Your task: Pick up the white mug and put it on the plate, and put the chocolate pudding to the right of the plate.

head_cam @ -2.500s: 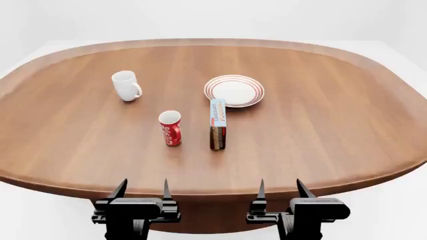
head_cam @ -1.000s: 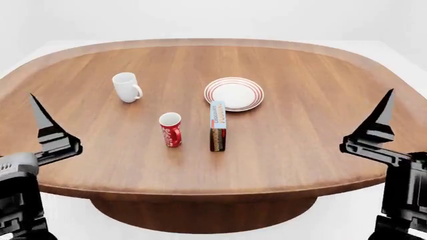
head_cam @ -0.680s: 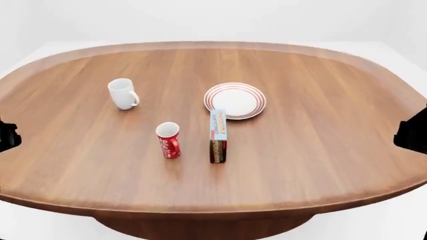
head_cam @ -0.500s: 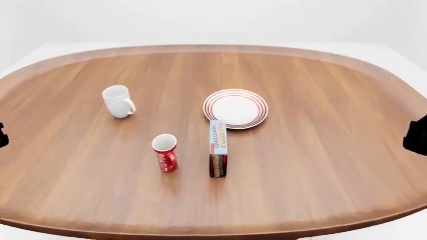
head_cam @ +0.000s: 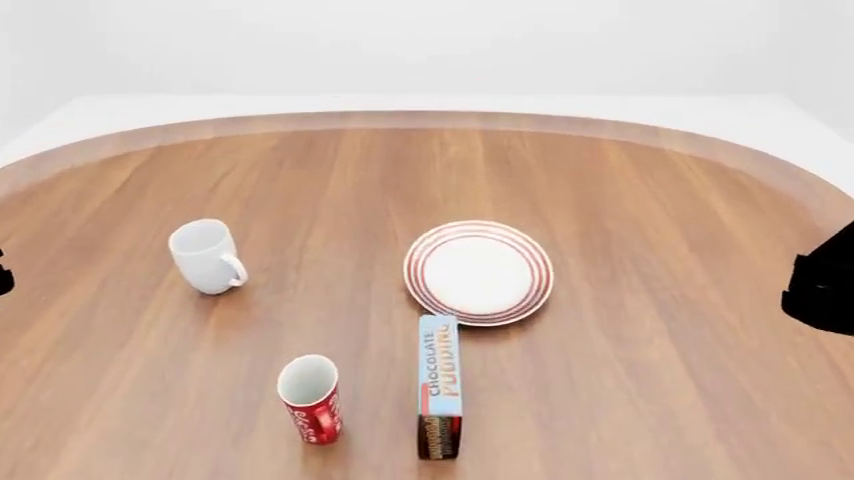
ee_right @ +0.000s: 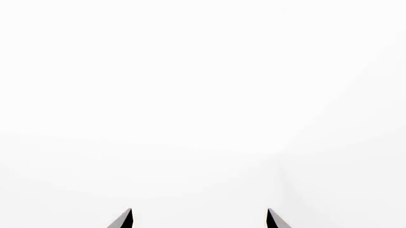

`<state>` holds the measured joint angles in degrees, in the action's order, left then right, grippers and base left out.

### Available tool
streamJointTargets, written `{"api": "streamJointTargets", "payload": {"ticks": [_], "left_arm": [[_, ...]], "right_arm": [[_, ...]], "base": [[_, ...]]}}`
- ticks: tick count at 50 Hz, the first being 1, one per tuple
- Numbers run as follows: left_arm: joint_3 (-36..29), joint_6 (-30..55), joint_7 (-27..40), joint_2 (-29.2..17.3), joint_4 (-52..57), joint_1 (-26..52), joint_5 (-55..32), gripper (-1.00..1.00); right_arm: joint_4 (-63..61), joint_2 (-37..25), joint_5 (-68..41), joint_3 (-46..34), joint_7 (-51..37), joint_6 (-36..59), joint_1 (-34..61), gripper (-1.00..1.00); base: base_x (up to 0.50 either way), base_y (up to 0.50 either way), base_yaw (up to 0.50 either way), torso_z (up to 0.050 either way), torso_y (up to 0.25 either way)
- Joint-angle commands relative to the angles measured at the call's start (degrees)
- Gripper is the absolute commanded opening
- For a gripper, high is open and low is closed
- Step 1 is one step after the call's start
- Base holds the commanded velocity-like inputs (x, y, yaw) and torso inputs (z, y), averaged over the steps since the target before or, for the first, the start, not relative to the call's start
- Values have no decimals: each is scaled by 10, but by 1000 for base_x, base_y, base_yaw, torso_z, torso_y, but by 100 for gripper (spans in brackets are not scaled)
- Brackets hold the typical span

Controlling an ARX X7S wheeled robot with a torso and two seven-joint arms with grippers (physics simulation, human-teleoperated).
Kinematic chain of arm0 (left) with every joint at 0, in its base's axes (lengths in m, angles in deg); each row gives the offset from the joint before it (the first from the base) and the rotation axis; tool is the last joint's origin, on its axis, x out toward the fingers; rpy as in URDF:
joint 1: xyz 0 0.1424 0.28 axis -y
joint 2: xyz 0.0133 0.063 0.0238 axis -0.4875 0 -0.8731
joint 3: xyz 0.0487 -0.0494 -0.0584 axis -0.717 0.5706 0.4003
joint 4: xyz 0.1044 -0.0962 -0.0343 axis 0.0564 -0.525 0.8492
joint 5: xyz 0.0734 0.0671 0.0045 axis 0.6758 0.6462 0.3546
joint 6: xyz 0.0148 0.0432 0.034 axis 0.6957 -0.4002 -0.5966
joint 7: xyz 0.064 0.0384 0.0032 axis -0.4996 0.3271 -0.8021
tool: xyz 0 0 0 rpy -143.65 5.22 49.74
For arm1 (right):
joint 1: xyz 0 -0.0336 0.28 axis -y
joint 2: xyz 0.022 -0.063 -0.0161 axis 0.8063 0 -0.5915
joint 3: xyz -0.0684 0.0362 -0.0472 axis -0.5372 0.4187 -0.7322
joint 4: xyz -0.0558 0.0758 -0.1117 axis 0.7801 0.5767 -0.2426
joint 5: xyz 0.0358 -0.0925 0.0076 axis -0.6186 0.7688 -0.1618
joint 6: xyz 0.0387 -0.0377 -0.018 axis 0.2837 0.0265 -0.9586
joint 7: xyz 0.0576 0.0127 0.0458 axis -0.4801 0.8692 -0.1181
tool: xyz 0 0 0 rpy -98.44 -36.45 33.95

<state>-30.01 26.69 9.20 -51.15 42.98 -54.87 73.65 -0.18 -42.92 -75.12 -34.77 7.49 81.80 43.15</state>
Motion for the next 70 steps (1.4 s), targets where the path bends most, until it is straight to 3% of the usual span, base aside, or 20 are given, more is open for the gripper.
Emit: {"api": "streamJointTargets", "payload": {"ticks": [1,50,70], "left_arm": [[10,-3,-10,7,1,-3,8,100],[2,4,2,-1,5,-5,4,100],[-7,23,2,-4,5,-8,-6,100]], "right_arm": [[-1,6,9,5,14,-5,-6,100],[-1,-5,6,-5,5,-18,-9,100],[5,-3,24,-11,-1,-35,-17,100]], "base": [[500,0,0,0,0],[500,2,0,0,1],[4,233,0,0,0]]}}
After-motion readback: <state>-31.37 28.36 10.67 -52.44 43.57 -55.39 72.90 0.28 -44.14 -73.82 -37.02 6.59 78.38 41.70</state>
